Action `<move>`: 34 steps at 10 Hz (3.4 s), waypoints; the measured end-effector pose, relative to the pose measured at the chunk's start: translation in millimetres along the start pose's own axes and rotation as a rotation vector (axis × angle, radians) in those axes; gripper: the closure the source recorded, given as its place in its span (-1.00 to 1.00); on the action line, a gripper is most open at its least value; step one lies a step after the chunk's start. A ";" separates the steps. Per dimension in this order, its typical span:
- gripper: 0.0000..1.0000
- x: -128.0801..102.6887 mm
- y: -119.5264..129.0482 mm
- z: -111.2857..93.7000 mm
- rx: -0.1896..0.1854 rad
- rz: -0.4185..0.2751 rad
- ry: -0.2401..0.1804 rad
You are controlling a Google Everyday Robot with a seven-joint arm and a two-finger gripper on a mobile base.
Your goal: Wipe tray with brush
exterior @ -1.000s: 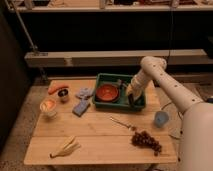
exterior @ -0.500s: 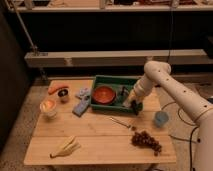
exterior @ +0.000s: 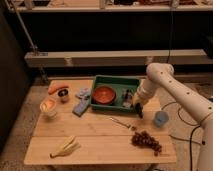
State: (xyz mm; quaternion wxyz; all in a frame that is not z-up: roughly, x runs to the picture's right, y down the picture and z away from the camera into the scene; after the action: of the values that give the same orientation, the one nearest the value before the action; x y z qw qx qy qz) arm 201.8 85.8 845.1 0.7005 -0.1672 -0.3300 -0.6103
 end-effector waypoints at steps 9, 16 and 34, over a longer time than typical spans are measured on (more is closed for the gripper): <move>1.00 53.4 -5.3 0.5 -0.014 0.017 0.054; 1.00 45.1 -45.5 6.6 0.051 -0.042 0.030; 1.00 44.3 14.9 -6.9 -0.059 0.024 0.036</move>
State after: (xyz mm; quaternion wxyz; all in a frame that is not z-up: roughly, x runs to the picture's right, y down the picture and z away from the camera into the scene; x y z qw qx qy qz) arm 219.6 51.4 872.2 0.7084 -0.1808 -0.2971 -0.6142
